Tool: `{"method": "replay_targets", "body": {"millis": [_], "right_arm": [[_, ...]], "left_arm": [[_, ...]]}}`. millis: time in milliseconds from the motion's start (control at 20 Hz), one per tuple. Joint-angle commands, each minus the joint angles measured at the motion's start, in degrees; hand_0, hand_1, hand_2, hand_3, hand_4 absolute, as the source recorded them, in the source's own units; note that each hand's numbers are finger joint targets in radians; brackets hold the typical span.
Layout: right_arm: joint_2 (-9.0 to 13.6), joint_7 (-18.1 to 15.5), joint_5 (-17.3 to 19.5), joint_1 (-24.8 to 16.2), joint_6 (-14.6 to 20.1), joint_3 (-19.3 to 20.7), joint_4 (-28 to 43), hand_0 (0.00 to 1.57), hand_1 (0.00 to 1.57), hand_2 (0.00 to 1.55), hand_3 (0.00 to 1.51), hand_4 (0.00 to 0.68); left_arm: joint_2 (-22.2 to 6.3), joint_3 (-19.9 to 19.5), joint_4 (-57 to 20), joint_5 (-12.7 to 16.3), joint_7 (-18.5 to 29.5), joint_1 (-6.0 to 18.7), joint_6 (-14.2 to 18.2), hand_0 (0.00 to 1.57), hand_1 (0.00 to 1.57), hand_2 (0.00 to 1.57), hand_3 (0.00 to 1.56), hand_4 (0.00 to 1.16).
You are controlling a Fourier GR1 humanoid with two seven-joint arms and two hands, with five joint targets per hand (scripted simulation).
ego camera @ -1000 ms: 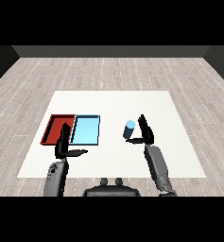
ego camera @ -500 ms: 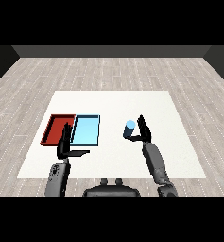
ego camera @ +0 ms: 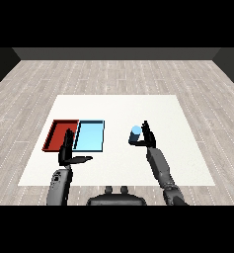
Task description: Pick the blue can and put it in the blue box
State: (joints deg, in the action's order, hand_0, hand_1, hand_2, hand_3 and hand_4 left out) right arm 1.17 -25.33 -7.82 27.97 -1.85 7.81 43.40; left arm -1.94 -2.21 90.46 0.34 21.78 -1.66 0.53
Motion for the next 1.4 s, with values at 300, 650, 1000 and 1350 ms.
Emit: {"method": "replay_targets", "body": {"millis": [300,650,1000,1350], "right_arm": [[0.18,-5.45,-1.4,6.52,-1.11,2.78,-13.73,0.0,0.0,0.0,0.0,0.0],[-0.36,-3.55,-2.51,8.05,-0.62,2.63,-12.64,0.0,0.0,0.0,0.0,0.0],[-0.24,-3.94,-3.57,12.2,1.01,2.54,-17.28,0.0,0.0,0.0,0.0,0.0],[-0.24,-1.16,-5.43,7.14,2.94,-0.11,-10.31,0.0,0.0,0.0,0.0,0.0]], "left_arm": [[-2.36,-2.88,-2.03,1.55,1.48,1.96,-0.61,0.0,0.0,0.0,0.0,0.0],[-0.74,0.56,3.74,-1.03,-2.46,-1.12,1.29,0.0,0.0,0.0,0.0,0.0],[0.92,1.58,0.98,-0.93,1.66,-2.72,0.73,0.0,0.0,0.0,0.0,0.0],[-0.07,-0.69,2.05,1.15,0.6,-0.99,0.45,0.0,0.0,0.0,0.0,0.0]]}}
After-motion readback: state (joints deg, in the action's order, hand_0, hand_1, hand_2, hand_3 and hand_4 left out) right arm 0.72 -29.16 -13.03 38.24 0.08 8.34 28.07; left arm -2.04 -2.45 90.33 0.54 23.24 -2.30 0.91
